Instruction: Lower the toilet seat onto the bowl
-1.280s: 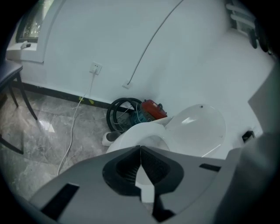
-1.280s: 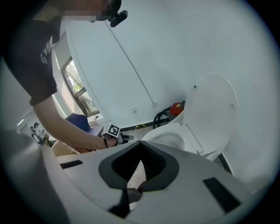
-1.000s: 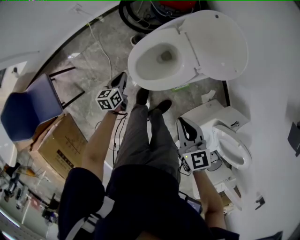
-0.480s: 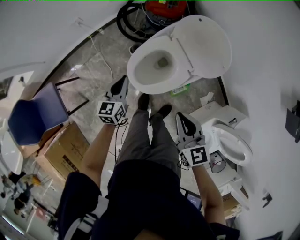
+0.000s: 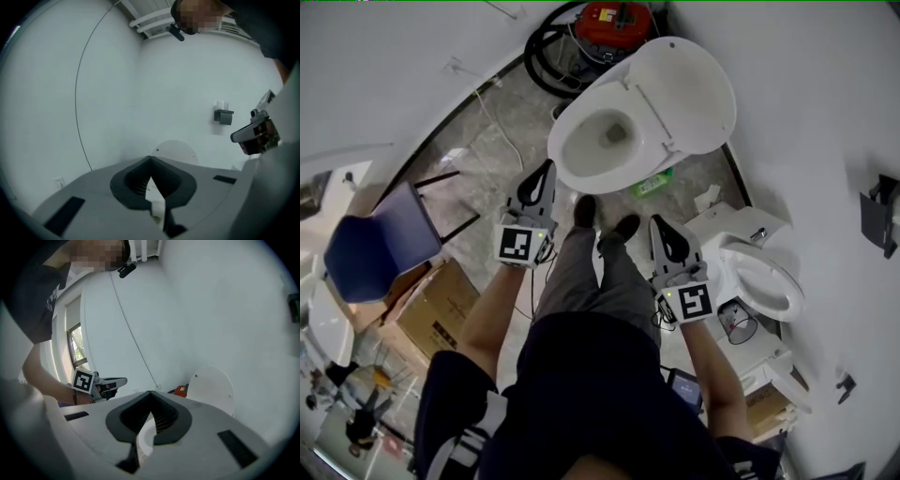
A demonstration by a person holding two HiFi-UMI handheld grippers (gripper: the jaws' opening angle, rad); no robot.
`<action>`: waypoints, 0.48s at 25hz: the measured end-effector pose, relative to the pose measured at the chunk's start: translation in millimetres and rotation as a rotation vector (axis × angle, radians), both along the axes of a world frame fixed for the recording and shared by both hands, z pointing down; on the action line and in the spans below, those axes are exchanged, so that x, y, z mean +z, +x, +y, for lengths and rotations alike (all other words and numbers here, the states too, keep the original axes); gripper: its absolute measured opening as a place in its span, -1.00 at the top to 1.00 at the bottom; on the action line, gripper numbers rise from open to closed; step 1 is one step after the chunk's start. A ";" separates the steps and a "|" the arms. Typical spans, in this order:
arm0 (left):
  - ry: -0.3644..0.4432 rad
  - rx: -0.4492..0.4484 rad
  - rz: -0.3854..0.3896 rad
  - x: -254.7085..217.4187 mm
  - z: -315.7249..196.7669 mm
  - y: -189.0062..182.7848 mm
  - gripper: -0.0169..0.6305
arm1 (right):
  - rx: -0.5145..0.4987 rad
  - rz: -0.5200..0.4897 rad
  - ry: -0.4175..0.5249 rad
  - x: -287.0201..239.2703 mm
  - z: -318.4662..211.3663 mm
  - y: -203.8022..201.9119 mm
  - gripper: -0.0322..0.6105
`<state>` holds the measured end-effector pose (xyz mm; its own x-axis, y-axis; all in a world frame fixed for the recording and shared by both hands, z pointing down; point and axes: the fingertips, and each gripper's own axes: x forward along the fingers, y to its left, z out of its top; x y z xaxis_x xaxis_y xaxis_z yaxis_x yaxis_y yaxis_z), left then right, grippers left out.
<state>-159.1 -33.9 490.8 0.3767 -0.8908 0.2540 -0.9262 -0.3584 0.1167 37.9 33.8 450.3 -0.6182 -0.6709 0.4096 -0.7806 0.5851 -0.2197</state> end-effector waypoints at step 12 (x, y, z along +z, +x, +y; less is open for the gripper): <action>0.160 0.099 -0.068 -94.3 22.2 46.7 0.87 | 0.091 -0.037 0.110 -52.6 2.1 28.0 0.84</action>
